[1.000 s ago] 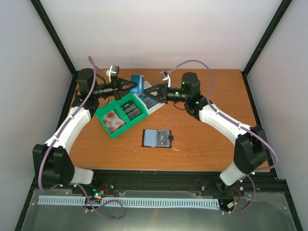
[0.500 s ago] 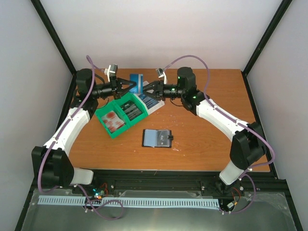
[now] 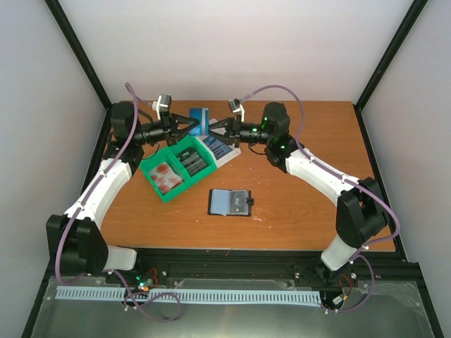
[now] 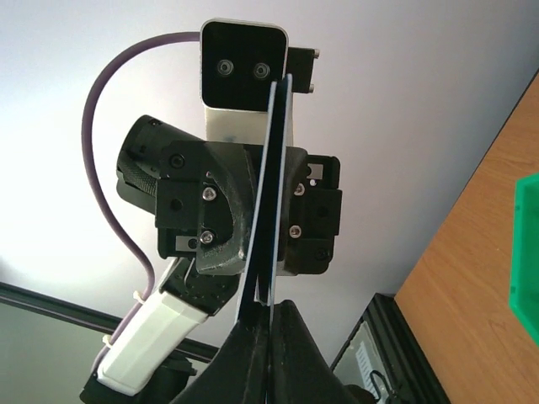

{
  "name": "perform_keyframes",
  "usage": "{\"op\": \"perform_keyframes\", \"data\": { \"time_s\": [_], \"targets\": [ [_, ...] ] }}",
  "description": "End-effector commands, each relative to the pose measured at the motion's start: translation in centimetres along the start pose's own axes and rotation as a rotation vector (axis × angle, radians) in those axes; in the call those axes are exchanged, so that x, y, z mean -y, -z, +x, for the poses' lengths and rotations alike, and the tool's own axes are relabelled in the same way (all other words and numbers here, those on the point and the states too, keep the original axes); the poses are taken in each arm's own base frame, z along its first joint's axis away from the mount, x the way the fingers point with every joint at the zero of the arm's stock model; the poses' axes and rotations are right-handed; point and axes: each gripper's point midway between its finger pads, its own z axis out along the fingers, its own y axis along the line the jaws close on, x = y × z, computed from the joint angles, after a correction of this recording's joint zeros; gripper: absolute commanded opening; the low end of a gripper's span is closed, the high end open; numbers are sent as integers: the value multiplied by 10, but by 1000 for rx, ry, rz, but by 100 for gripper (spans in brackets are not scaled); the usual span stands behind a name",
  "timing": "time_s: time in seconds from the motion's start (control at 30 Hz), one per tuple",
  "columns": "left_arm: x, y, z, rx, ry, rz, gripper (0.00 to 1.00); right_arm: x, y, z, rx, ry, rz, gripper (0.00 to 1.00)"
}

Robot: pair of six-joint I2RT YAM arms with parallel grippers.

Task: Put the credit cards into the card holder
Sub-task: Pick up the credit card from the storage box, then place the credit card in the storage box.

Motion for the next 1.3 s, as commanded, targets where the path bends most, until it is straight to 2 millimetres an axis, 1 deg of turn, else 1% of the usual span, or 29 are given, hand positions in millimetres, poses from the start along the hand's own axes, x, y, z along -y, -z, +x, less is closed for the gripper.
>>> {"op": "perform_keyframes", "data": {
  "time_s": [0.0,0.23,0.47,0.53,0.6,0.67,0.7,0.83,0.9,0.97,1.03,1.13,1.27],
  "targets": [
    [-10,4,3,-34,58,17,6,5,12,-27,94,-47,-10,3],
    [-35,14,-7,-28,114,4,8,29,18,-37,85,-169,-31,3],
    [-60,21,-13,-26,154,-13,9,53,23,-49,105,-222,1,3],
    [-68,22,-13,-25,163,-19,8,61,26,-53,112,-230,20,3],
    [-77,26,-16,-12,171,-34,5,72,28,-57,123,-230,58,3],
    [-90,33,-20,26,173,-75,2,91,29,-59,139,-221,145,3],
    [-97,38,-23,51,171,-105,1,105,31,-60,145,-174,218,3],
    [-129,50,-24,114,140,-230,1,170,43,-61,183,-139,516,3],
    [-142,54,-21,133,137,-287,1,199,44,-57,177,-153,600,3],
    [-151,58,-19,152,118,-342,1,222,43,-53,164,-162,661,3],
    [-157,63,-14,158,120,-388,1,241,39,-51,151,-164,721,3],
    [-160,68,-10,172,101,-430,1,264,35,-52,157,-143,812,3],
    [-162,72,-2,177,89,-457,1,287,33,-66,206,-84,911,3]
  ]
}}
